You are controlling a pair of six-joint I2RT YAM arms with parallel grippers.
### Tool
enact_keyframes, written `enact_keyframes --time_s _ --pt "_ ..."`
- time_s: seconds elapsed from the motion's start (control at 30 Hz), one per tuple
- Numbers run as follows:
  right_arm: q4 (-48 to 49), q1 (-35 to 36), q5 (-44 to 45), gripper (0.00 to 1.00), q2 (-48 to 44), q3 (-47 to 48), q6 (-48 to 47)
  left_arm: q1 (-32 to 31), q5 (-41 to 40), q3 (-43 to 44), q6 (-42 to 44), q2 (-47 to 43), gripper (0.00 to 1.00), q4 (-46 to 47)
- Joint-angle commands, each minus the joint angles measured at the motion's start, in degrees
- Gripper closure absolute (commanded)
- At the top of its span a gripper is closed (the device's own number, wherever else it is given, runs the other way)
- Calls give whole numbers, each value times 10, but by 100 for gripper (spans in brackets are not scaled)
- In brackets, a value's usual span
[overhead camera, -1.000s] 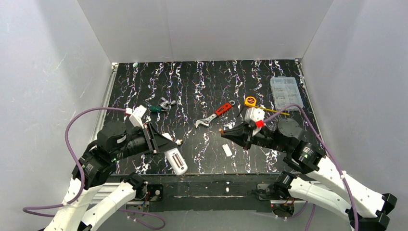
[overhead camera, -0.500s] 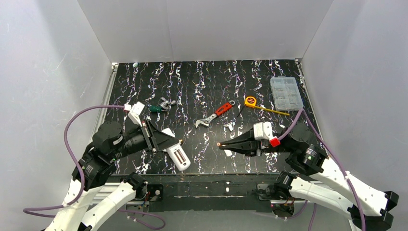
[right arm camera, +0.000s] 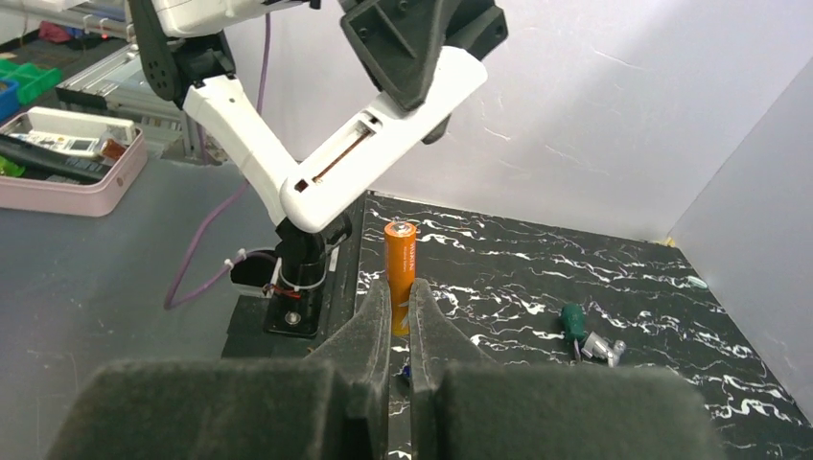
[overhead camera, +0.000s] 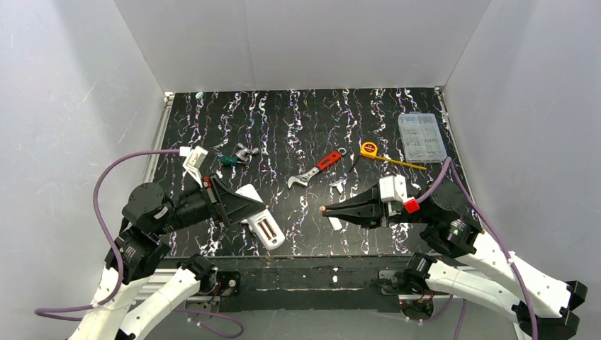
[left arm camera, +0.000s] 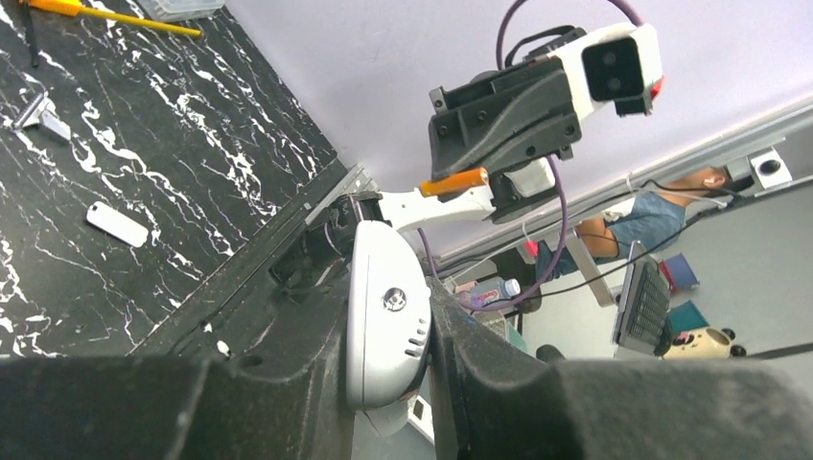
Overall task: Load the batteries into the remote control
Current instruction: Load the battery into the remote control.
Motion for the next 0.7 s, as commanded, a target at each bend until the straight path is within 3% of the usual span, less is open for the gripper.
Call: enact_keyframes --time_s 0.0,0.27,0.67 --pt "31 3 44 99 -2 7 30 0 53 32 44 -6 100 53" --pt "16 3 89 99 -2 4 27 0 86 107 154 1 100 -19" --pt "1 3 97 99 13 12 31 0 127 116 147 11 100 14"
